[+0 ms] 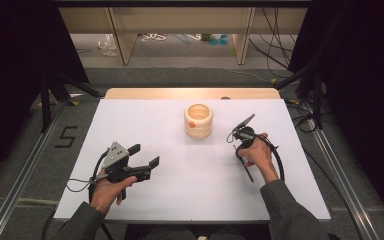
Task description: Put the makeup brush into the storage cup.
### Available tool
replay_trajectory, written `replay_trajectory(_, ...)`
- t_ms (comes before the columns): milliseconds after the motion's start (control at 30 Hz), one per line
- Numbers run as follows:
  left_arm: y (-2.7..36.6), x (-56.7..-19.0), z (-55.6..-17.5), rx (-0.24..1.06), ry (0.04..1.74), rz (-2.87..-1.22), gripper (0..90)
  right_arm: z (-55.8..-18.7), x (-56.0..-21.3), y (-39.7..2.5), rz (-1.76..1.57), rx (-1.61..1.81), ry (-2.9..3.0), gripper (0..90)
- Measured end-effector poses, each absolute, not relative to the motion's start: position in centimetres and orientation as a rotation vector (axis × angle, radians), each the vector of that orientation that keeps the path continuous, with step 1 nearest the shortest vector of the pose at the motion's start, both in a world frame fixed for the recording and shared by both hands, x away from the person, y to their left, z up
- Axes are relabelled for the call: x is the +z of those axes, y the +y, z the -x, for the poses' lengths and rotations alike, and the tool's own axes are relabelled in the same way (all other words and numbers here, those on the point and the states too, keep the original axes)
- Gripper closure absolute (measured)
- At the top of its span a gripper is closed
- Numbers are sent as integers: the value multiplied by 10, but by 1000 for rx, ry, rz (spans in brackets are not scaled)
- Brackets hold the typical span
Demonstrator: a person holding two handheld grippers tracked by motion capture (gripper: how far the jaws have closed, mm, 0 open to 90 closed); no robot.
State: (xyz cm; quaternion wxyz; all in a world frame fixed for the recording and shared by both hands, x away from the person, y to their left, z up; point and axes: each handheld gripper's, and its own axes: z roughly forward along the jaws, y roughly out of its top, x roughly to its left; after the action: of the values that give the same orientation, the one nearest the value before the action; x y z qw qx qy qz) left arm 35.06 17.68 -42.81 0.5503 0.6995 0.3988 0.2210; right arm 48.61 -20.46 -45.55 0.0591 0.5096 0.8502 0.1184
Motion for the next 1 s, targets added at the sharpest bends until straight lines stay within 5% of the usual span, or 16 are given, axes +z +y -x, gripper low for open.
replay_trajectory(1000,177,-429,-351,522,945,-1661,166,-487,-420,-219,-1437,605,2461,857)
